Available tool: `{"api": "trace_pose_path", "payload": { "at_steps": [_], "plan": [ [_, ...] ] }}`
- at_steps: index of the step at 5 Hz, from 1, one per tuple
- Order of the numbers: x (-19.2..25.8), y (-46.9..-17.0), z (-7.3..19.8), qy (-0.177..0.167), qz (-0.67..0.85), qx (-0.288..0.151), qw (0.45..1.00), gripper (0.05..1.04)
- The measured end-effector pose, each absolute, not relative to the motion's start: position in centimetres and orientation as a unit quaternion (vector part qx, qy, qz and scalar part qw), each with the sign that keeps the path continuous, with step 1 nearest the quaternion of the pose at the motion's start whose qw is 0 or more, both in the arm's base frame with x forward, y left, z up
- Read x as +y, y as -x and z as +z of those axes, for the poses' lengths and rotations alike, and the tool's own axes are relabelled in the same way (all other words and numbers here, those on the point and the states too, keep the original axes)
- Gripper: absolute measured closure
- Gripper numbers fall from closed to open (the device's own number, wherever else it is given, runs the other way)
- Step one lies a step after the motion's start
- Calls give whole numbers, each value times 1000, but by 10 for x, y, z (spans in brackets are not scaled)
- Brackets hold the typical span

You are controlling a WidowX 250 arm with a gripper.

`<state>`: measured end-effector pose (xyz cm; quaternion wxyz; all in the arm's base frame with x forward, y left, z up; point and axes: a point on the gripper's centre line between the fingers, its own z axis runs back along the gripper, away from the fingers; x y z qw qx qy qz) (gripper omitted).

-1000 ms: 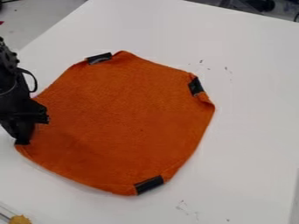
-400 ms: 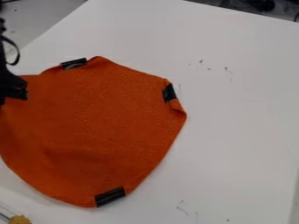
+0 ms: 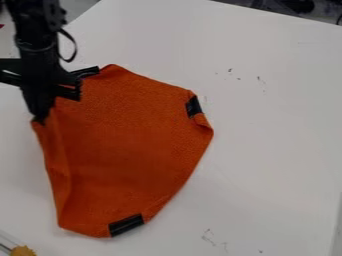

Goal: Fold the cloth from bottom left to right

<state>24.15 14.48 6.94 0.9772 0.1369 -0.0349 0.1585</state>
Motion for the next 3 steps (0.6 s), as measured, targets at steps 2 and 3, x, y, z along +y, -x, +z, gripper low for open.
{"api": "trace_pose_path", "payload": {
  "at_steps": [2,3],
  "plan": [
    [115,-280,52,-103,122,-19,987,1016],
    [106,-291,41,-83,113,-19,990,991]
  ]
}}
